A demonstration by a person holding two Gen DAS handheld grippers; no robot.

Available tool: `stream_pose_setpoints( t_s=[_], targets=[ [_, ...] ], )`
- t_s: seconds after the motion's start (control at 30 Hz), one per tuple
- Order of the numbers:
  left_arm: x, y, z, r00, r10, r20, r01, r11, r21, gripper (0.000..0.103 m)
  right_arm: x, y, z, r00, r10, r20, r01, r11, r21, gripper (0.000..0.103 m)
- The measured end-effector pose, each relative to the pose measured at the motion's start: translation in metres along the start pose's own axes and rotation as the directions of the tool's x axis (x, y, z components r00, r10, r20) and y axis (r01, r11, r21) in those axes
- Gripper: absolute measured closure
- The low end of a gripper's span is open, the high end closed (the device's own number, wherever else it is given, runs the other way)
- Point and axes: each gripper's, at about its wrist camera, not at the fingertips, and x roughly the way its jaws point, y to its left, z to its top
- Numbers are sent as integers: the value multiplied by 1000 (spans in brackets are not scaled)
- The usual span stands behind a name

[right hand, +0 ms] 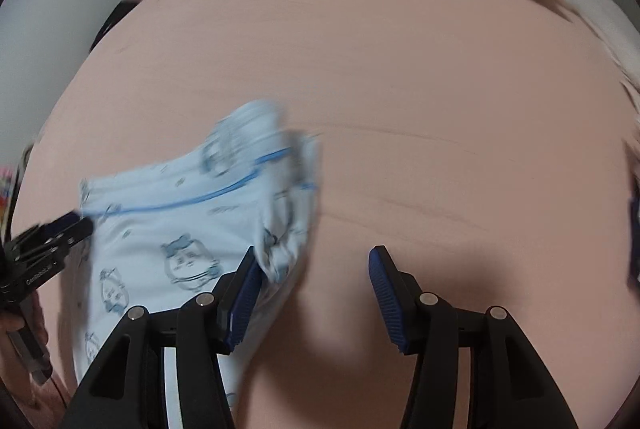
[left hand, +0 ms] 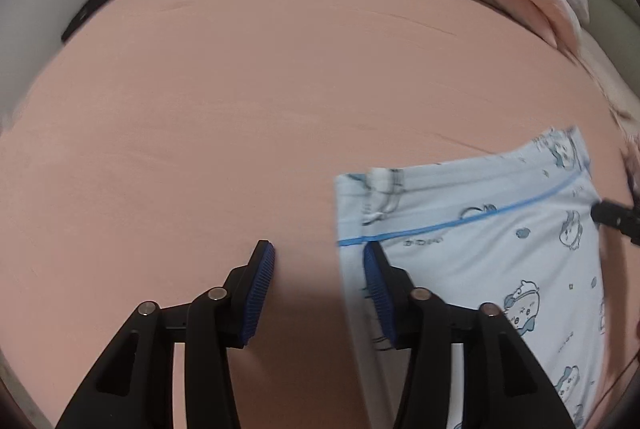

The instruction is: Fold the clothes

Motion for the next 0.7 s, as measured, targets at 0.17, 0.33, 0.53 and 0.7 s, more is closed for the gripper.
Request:
stream_pose_setpoints(
  t_s=[0.17, 0.33, 0.53, 0.7],
  targets=[
    [-7, -5, -2, 1000, -18, 18, 18, 1000, -5, 57, -9, -18, -5, 998, 55, 16, -56, 997, 59, 50],
    [-20, -19, -3, 996, -68, 60, 67, 998, 22, 57, -23, 9, -6, 995, 92, 47, -94, 995, 28, 49],
    [-11, -31, -1, 998, -52, 37, 50, 997, 65, 57, -2, 65, 3, 1000, 28, 5, -27, 985, -171, 49],
    [-3, -24, 1, 999, 37, 22, -38, 998, 45, 55, 20, 75, 10, 996, -86, 22, 89, 977, -193, 49]
  ],
)
